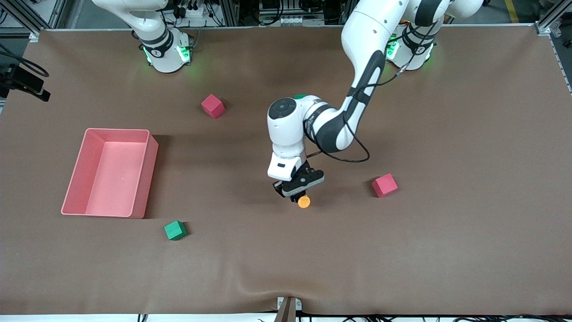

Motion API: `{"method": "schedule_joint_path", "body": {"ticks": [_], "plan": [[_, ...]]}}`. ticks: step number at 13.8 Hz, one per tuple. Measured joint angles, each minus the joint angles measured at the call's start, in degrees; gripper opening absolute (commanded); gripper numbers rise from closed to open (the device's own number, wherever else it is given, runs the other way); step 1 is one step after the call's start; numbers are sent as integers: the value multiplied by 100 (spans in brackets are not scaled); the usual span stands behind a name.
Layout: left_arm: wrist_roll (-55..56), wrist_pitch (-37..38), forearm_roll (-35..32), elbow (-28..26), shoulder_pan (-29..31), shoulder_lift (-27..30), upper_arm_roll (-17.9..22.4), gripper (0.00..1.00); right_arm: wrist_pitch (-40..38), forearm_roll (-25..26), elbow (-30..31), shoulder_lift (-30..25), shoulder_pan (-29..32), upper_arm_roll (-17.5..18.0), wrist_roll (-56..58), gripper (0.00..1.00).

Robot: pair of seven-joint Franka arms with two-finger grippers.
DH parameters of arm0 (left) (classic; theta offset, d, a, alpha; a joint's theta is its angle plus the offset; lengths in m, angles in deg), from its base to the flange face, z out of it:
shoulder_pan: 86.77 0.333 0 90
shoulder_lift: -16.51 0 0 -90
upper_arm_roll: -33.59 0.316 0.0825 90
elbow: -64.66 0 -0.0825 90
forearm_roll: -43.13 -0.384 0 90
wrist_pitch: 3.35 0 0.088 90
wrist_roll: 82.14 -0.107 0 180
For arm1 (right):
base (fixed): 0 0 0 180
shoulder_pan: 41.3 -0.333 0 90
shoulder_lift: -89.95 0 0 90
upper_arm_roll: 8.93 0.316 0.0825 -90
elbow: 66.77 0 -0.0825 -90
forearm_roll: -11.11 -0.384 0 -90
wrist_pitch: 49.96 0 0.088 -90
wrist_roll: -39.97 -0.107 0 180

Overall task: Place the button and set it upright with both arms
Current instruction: 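Lift and rotate the button with the left gripper, cap upward, then lower the button upright onto the table with the left gripper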

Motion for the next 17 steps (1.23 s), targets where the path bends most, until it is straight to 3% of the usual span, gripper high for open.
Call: {"method": "schedule_joint_path", "body": {"ticks": [10, 17], "plan": [[2142, -19, -2072, -76, -519, -257, 0, 0, 0, 0, 0, 26, 0, -1, 0, 100], [2882, 298, -2759, -143, -855, -592, 3, 0, 0, 0, 0, 26, 0, -1, -1, 100]]}}
